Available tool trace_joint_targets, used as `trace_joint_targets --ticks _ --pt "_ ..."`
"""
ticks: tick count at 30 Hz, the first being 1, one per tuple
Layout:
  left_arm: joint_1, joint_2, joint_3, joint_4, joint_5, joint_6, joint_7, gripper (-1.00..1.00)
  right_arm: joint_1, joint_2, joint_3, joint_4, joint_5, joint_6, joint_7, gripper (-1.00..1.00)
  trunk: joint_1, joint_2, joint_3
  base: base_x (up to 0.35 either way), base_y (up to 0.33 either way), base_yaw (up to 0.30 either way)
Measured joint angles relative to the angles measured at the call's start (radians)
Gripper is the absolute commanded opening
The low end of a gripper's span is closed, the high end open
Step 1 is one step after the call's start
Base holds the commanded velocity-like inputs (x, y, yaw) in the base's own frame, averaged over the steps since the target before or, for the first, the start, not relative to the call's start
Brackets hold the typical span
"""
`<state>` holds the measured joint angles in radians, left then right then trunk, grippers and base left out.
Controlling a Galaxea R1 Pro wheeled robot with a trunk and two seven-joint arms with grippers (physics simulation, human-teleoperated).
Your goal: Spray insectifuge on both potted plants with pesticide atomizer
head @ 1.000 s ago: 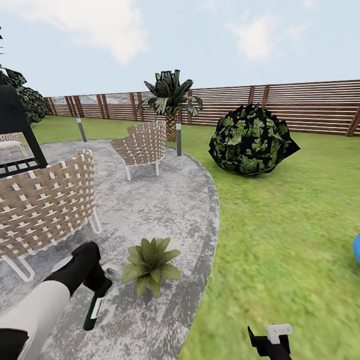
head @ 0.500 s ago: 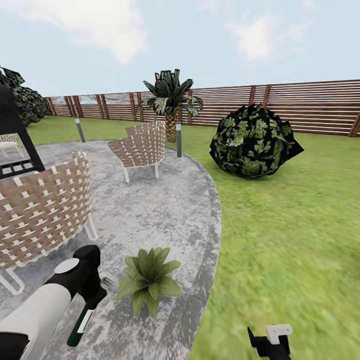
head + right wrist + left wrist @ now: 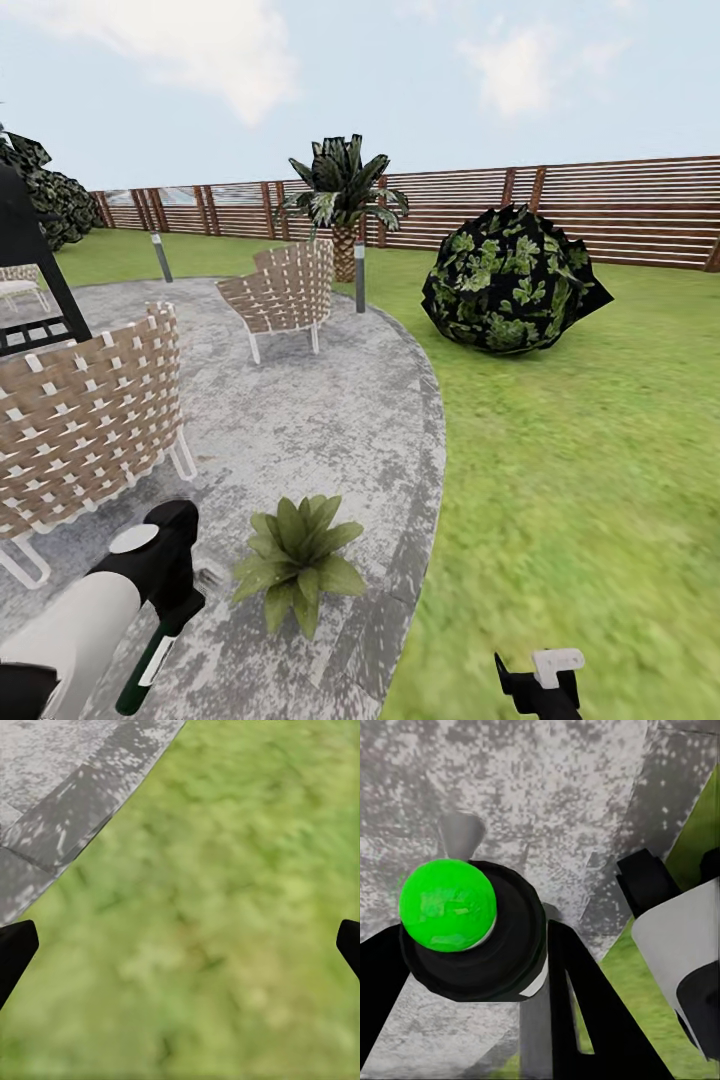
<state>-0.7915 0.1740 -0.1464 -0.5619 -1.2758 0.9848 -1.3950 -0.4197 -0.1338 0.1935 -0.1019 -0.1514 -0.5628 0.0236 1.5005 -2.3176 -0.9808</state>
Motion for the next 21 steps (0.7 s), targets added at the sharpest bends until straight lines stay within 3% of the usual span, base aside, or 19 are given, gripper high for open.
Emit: trace_joint_targets --ticks 6,11,19,21 --pt "-0.002 -0.002 -0.004 0.024 -0.004 0.002 0.001 -1.00 0.001 0.000 0.000 0.000 0.000 0.000 0.000 1.00 0.000 0.000 0.000 0.192 0.071 0.000" --pt "-0.006 -0.006 -0.002 0.024 -0.006 0.001 -0.002 -1.00 0.001 0.000 0.000 0.001 0.001 0.000 0.000 1.00 0.000 0.000 0.000 0.028 0.010 0.000" --pt "-0.016 -0.023 -0.001 0.023 -0.055 -0.003 -0.005 -1.00 0.002 0.001 0.000 0.001 0.001 0.000 -0.001 1.00 0.000 0.000 0.000 0.001 0.000 0.000" --pt "-0.007 -0.022 -0.003 0.025 -0.084 -0.004 -0.005 -1.00 0.002 0.001 0.000 0.001 0.001 0.000 0.000 1.00 0.000 0.000 0.000 0.000 0.000 0.000"
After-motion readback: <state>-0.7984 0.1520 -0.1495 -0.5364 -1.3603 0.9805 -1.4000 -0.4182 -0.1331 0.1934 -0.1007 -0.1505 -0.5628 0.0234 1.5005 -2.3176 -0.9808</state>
